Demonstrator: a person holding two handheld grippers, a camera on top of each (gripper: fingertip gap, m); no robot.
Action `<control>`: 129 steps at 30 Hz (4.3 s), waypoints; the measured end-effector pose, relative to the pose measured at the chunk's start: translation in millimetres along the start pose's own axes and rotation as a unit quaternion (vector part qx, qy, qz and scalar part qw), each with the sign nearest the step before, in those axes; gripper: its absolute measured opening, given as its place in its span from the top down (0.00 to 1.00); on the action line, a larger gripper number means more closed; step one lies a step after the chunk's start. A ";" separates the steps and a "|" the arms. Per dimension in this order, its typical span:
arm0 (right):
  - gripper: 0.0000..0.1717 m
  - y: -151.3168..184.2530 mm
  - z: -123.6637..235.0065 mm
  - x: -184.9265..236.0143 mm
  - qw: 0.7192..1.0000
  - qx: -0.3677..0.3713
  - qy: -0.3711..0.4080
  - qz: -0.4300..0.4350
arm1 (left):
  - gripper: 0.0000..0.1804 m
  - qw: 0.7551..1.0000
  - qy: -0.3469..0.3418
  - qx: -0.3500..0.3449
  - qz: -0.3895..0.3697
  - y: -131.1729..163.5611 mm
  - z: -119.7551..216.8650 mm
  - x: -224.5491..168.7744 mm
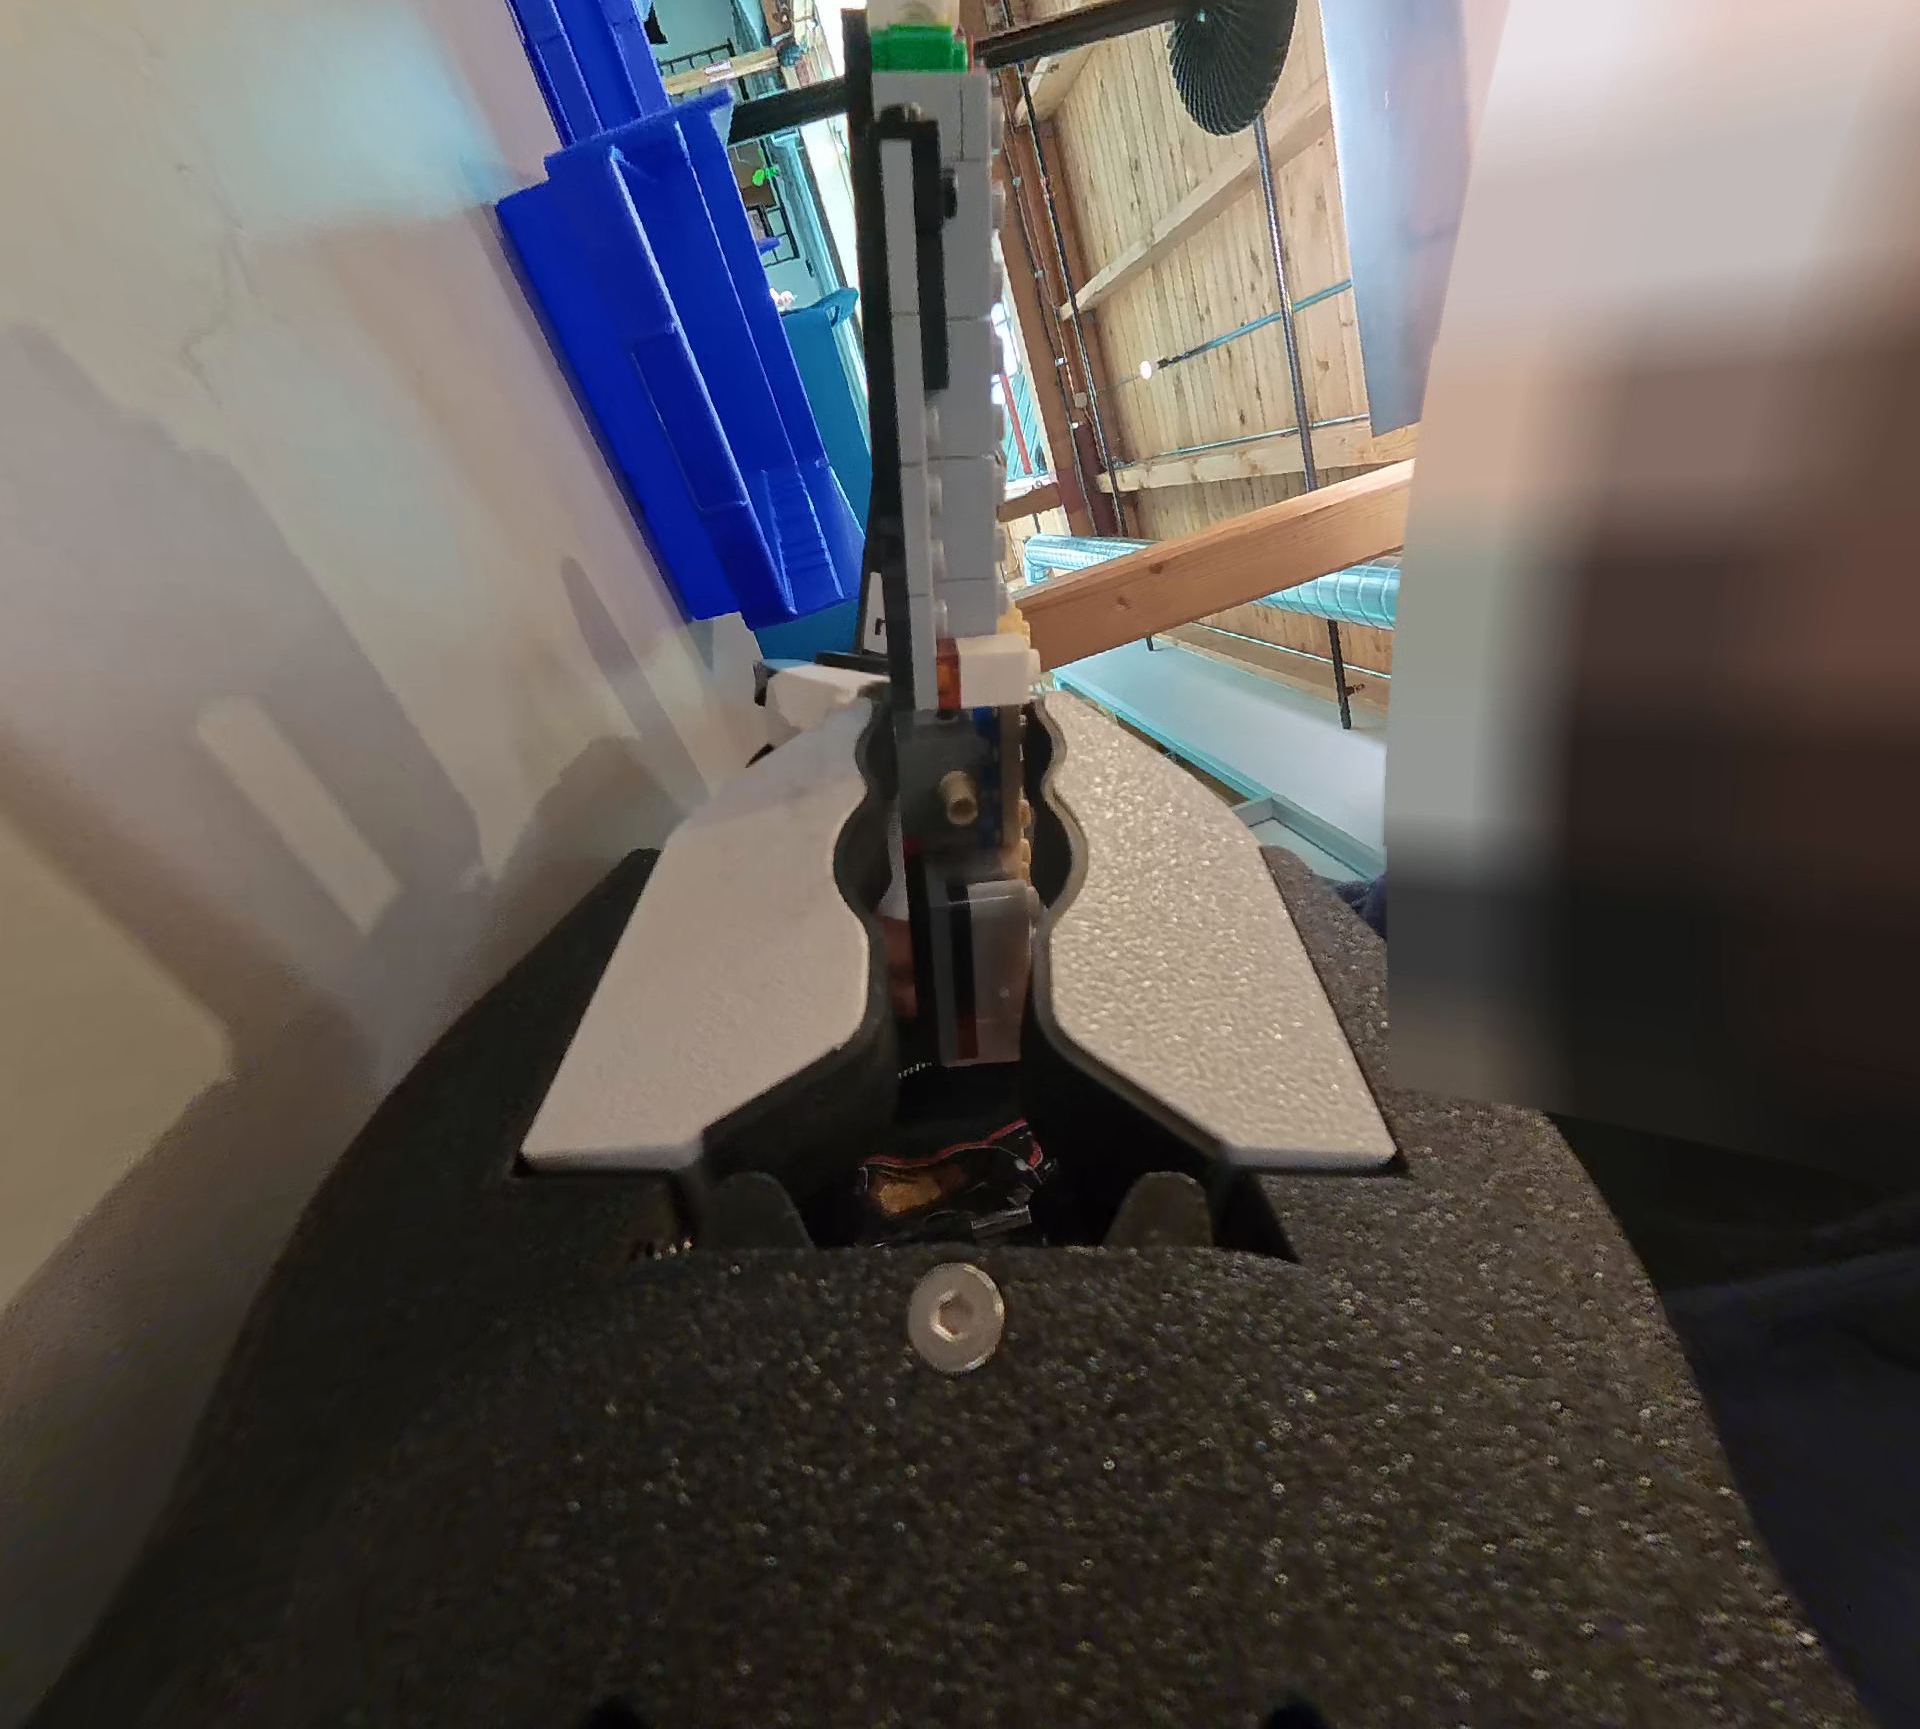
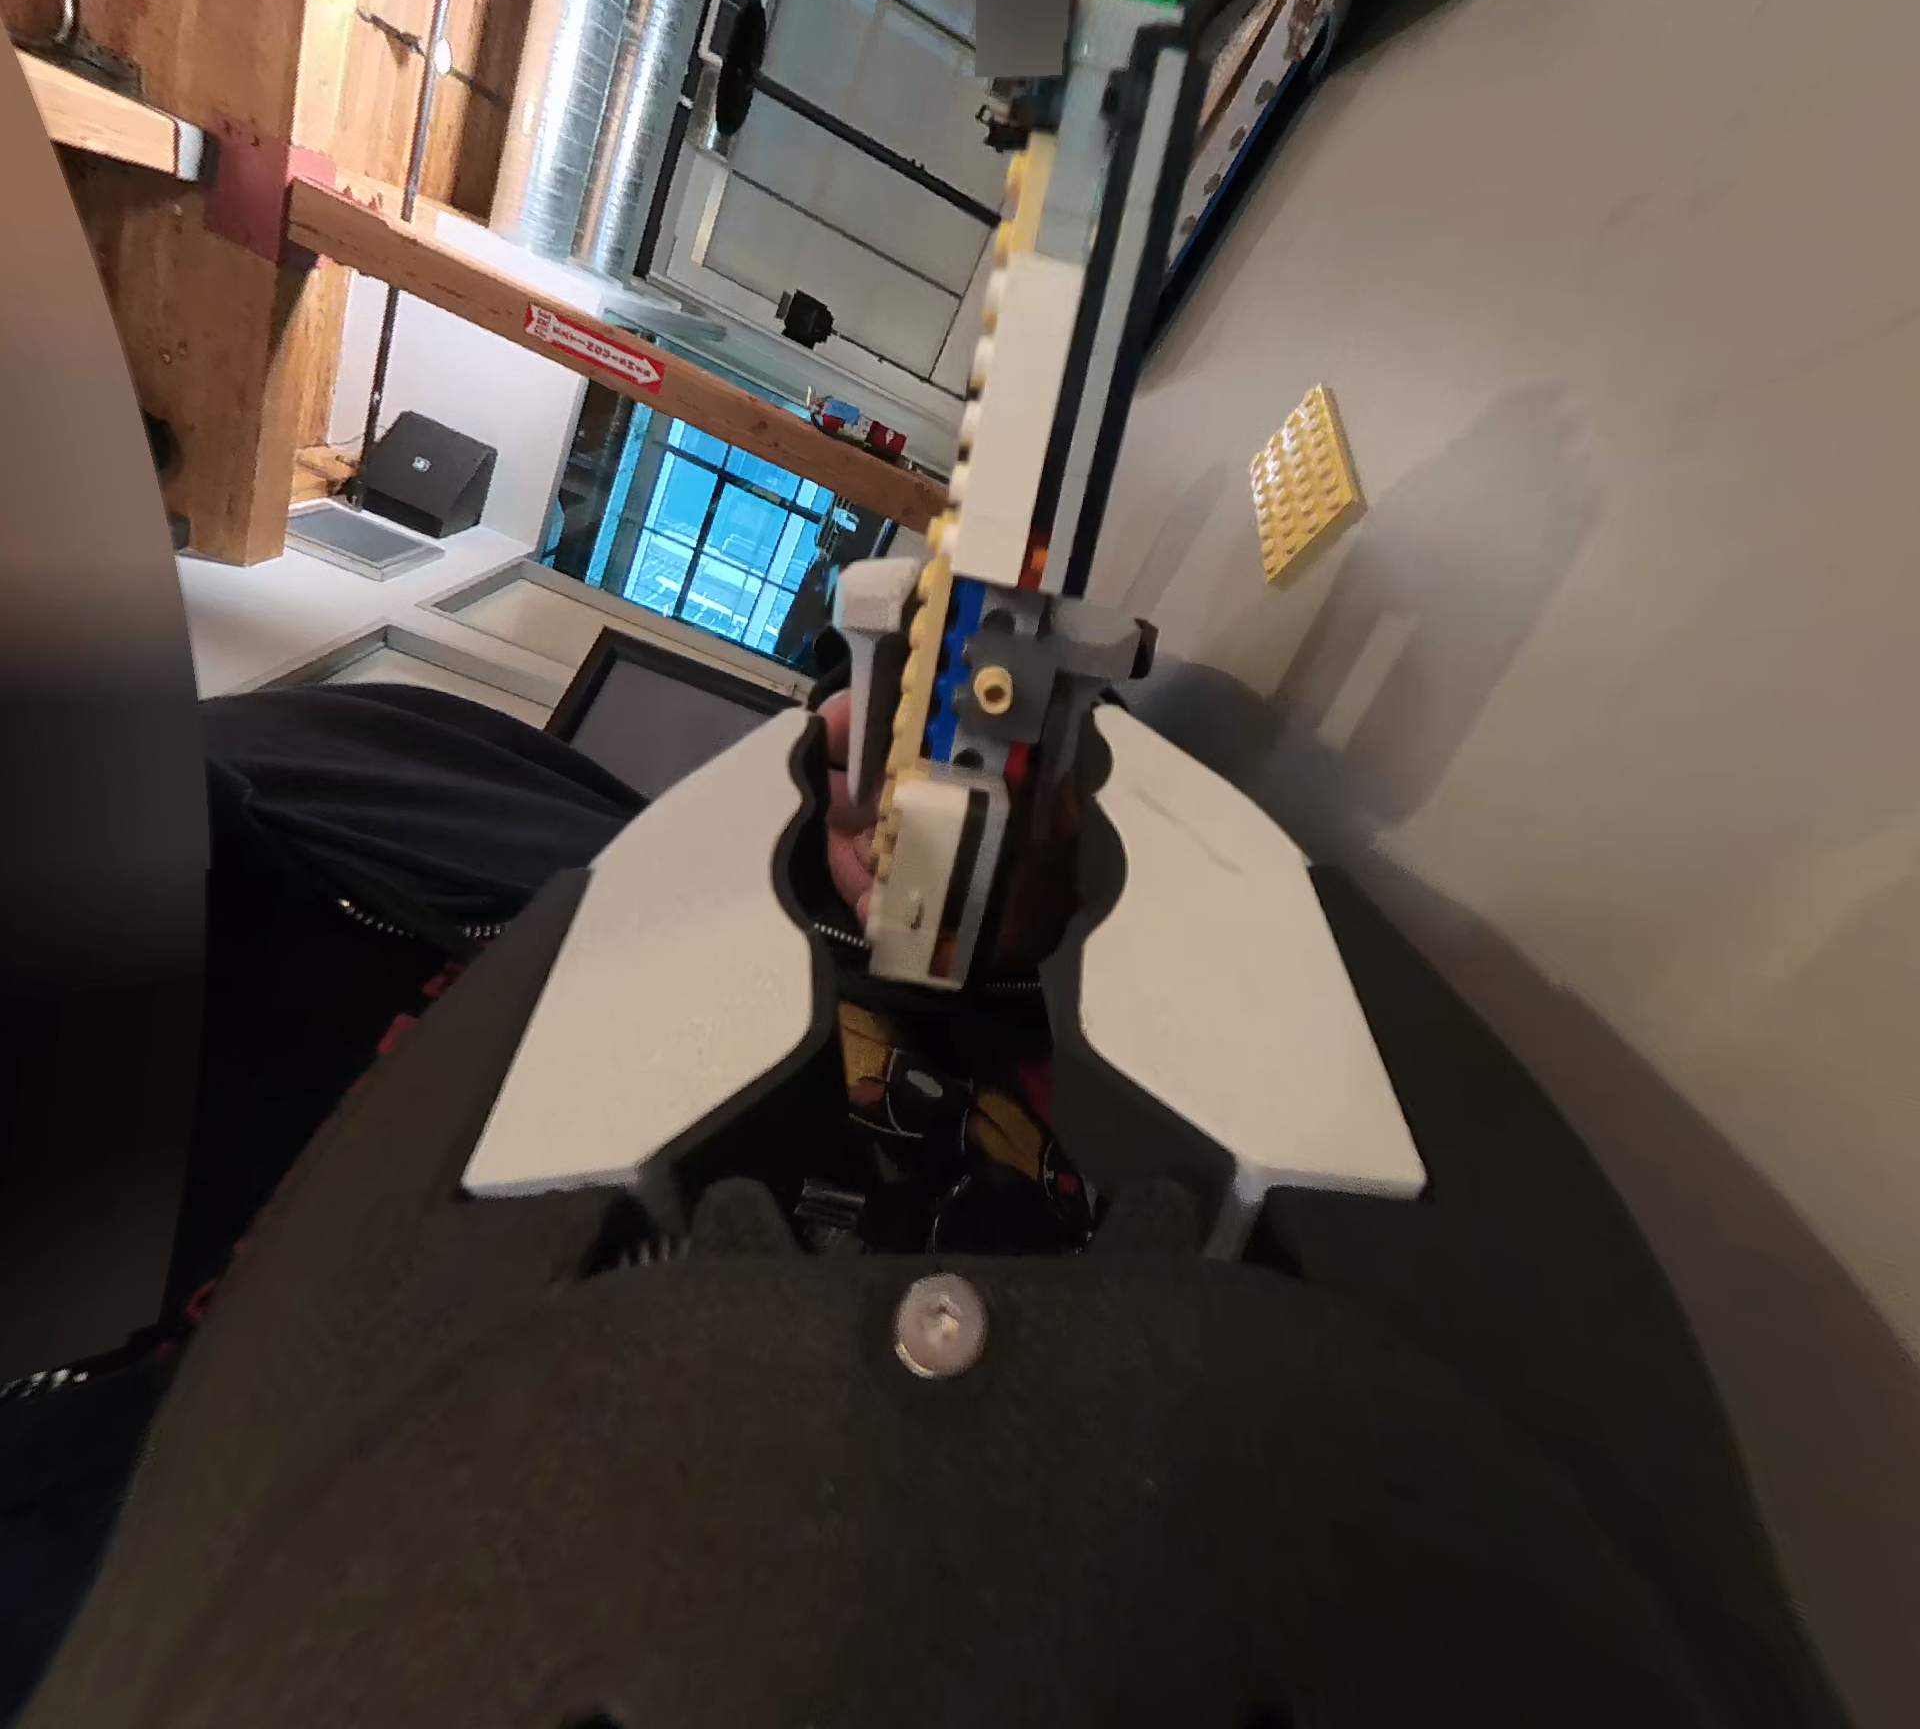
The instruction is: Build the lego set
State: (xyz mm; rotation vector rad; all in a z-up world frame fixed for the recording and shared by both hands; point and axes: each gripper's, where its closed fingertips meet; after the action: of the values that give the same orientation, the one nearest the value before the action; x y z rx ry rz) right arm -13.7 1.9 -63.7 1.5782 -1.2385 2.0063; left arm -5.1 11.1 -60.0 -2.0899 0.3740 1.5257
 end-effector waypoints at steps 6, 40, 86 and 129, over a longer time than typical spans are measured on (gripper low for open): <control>0.82 6.4 -5.7 -0.4 1.000 0.019 0.009 0.014 | 0.87 1.000 0.007 0.004 -0.003 1.2 -1.1 -2.0; 0.85 -5.4 -0.1 0.7 1.000 -0.012 0.001 0.019 | 0.87 1.000 0.006 0.017 -0.016 6.3 -1.9 -4.5; 0.81 3.0 -0.9 -17.7 0.999 0.012 0.035 0.017 | 0.87 0.998 -0.056 -0.004 0.004 -4.2 1.0 13.6; 0.85 -4.4 -4.7 -10.5 0.995 0.045 -0.056 -0.066 | 0.89 0.999 -0.024 -0.020 0.045 -44.5 16.3 15.4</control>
State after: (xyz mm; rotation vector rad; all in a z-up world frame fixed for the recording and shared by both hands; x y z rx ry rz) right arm -10.1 10.9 -71.3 1.7875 -1.0649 1.9399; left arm 9.5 58.2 -67.2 -2.0894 0.4274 1.6441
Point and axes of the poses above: each gripper's, where its closed fingertips meet, z back along the fingers, y out of its underside, x = y × z across the jaws, and after that the axes turned 3 degrees about x, right-handed
